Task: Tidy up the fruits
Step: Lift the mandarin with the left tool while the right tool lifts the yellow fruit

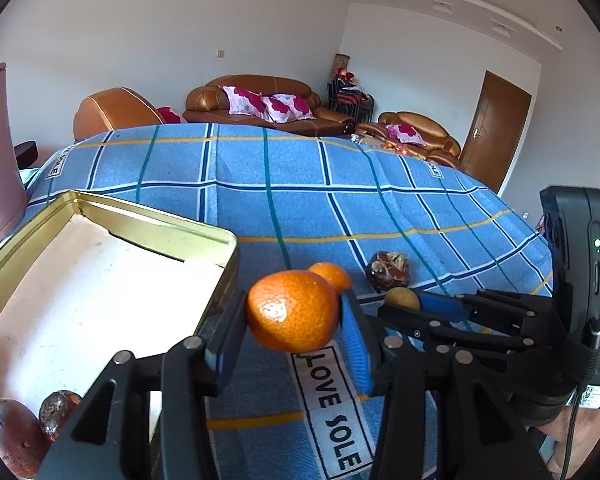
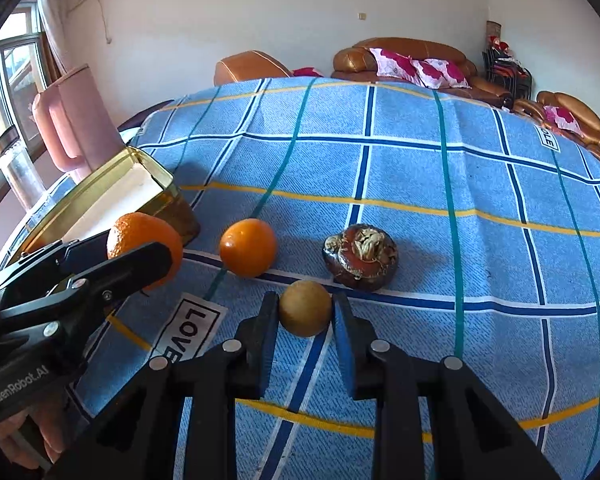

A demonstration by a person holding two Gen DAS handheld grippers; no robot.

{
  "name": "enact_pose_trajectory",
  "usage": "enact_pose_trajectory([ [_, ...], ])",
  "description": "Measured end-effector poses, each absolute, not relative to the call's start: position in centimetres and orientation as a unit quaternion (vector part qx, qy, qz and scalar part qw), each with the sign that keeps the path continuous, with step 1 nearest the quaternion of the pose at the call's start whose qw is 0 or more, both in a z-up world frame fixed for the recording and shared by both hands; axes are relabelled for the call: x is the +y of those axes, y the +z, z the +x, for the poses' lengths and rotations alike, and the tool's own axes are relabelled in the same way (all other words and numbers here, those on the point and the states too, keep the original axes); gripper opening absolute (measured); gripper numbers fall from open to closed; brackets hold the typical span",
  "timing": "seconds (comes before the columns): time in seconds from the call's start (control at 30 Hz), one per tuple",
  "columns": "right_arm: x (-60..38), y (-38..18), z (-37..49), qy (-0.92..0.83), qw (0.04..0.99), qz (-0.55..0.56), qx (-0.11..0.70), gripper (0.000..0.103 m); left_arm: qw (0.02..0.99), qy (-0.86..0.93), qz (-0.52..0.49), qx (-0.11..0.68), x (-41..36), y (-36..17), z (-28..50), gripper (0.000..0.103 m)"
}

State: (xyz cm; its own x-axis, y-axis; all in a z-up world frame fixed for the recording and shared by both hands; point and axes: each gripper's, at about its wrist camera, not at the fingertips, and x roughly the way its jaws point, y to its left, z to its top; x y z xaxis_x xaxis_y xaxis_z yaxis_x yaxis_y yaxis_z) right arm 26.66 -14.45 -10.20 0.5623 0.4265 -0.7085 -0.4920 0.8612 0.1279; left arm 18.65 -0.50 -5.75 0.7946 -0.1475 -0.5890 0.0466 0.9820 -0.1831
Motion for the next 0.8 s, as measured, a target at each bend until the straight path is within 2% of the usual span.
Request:
enact_pose_trajectory([
  [0.8, -14.4, -7.1, 22.5, 0.298, 0.916, -0.064, 0.26, 0.029, 0.968, -0.037, -0.044, 0.244, -1.4, -4.1, 16.3, 0.048],
])
